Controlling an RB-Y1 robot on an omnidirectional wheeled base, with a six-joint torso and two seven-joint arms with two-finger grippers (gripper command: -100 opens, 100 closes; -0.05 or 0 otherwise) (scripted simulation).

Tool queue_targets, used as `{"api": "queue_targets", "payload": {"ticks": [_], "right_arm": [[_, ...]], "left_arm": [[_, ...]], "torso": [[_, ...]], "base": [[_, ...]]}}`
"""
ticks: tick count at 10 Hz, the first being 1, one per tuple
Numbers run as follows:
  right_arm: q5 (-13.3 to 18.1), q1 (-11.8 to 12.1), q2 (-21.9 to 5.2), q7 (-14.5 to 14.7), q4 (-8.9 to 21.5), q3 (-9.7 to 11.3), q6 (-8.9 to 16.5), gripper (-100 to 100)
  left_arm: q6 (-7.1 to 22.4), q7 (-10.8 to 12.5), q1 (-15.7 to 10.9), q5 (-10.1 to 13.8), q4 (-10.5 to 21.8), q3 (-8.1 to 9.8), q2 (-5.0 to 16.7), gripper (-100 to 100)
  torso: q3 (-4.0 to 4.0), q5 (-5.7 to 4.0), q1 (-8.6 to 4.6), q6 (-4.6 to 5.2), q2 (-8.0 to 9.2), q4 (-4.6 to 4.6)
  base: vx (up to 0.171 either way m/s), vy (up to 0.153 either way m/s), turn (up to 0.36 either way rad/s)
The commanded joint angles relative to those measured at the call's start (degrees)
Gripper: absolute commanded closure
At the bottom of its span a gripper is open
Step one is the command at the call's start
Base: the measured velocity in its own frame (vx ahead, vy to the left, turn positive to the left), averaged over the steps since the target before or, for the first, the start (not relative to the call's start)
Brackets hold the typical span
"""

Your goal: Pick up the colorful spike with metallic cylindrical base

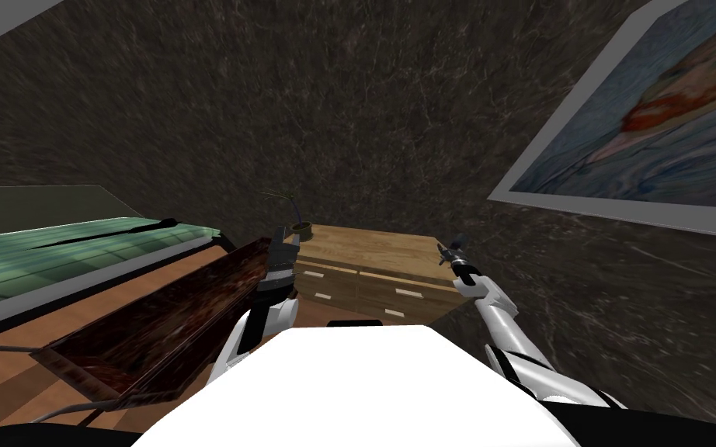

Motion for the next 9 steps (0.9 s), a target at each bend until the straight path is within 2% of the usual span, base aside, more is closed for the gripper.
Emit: {"api": "queue_targets", "payload": {"ticks": [1,2,3,5,6,7,8,9], "right_arm": [[-0.1,-0.9,-0.5,0.1,2.9,0.2,-0.7,-100],[-0.1,-0.9,-0.5,0.1,3.5,0.2,-0.7,-100],[-0.4,-3.3,-2.2,0.3,6.0,-0.1,-3.2,-100],[-0.4,-3.3,-2.2,0.3,8.5,-0.1,-3.2,-100],[-0.7,-5.7,-3.9,0.5,10.7,-0.3,-5.8,-100],[-0.7,-5.7,-3.9,0.5,13.4,-0.3,-5.8,-100],[-1.0,-8.1,-5.6,0.7,15.2,-0.6,-8.3,-100],[-1.0,-8.1,-5.6,0.7,15.9,-0.6,-8.3,-100]], "left_arm": [[0.0,0.0,0.0,0.0,0.0,0.0,0.0,0],[0.0,0.0,0.0,0.0,0.0,0.0,0.0,0],[0.0,0.0,0.0,0.0,0.0,0.0,0.0,0],[0.0,0.0,0.0,0.0,0.0,0.0,0.0,0],[0.0,0.0,0.0,0.0,0.0,0.0,0.0,0],[0.0,0.0,0.0,0.0,0.0,0.0,0.0,0],[0.0,0.0,0.0,0.0,0.0,0.0,0.0,0],[0.0,0.0,0.0,0.0,0.0,0.0,0.0,0]], "torso": [[0.0,0.0,0.0,0.0,0.0,0.0],[0.0,0.0,0.04,0.02,0.01,-0.01],[0.0,-0.01,-0.02,0.01,0.0,-0.01],[0.01,0.01,0.05,0.02,0.02,0.0],[0.0,-0.01,-0.02,0.01,0.01,-0.01],[0.0,0.01,0.03,0.0,0.0,0.0],[0.0,0.0,0.04,0.02,0.01,-0.01],[0.0,0.03,0.11,0.01,0.01,0.0]], "base": [[0.004,0.046,-0.013],[0.003,0.023,-0.005],[-0.003,0.047,-0.023],[0.001,0.035,-0.009],[0.0,0.044,-0.023],[0.005,0.044,-0.012],[0.005,0.065,-0.024],[0.0,0.062,-0.016]]}}
